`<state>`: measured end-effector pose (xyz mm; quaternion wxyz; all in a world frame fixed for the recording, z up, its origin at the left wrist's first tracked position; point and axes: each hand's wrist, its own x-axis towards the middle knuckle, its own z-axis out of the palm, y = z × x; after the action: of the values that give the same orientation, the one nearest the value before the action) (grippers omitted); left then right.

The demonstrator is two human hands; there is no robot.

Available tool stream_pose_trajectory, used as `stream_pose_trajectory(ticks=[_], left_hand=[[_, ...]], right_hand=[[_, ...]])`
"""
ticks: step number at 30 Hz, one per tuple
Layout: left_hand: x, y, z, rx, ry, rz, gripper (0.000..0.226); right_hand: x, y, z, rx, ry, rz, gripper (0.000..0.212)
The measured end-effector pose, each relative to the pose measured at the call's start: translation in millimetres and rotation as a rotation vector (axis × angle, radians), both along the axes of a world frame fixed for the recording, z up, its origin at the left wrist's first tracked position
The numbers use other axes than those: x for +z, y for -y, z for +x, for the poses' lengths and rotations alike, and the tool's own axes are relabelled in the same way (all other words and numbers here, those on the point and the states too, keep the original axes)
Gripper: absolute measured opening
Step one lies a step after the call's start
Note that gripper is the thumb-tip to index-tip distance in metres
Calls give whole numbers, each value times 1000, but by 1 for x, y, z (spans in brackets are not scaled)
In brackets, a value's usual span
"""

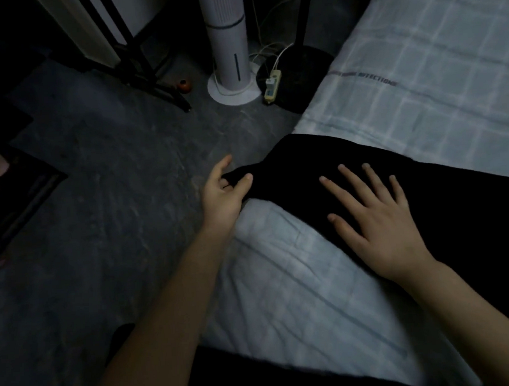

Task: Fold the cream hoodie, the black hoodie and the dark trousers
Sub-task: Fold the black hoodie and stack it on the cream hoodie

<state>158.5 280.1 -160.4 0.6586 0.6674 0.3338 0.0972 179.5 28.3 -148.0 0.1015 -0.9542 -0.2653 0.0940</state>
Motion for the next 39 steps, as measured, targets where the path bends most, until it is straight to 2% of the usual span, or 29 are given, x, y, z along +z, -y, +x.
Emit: stream_pose_trajectory(ticks=[4,7,10,14,16,20,22,25,28,34,36,39], left_hand=[[1,5,-3,15,14,-57,62],[3,3,-1,43,85,-65,56],[2,2,0,51,79,-106,53],[-10,3,5,14,-22,-345,53],[-6,2,9,8,-37,-404,56],[8,-17,11,99,135,-280,52],[9,-23,4,122,178,-208,53],[-3,-11,-9,142,82,-245,59],[-10,-2,-7,122,-2,-444,65],[-10,-8,15,22,-202,-698,70],[-6,-10,19,64,-118,-702,63],[8,-16,23,76,111,-614,66]], right_hand=[[-3,-1,-2,-13,46,15,60],[-4,-1,-3,-16,60,22,60],[-4,-1,-4,-24,58,24,60],[-5,-1,-5,-32,52,19,60],[-4,-4,-6,-45,40,17,60],[16,-9,-9,-84,-15,192,60],[28,-10,-7,-110,53,259,58],[19,-12,-6,-166,62,138,59],[-8,-14,-13,-149,81,3,60],[-17,-12,-11,-154,133,37,59],[-18,-12,-10,-156,132,46,59],[-18,-10,-8,-165,95,44,59]])
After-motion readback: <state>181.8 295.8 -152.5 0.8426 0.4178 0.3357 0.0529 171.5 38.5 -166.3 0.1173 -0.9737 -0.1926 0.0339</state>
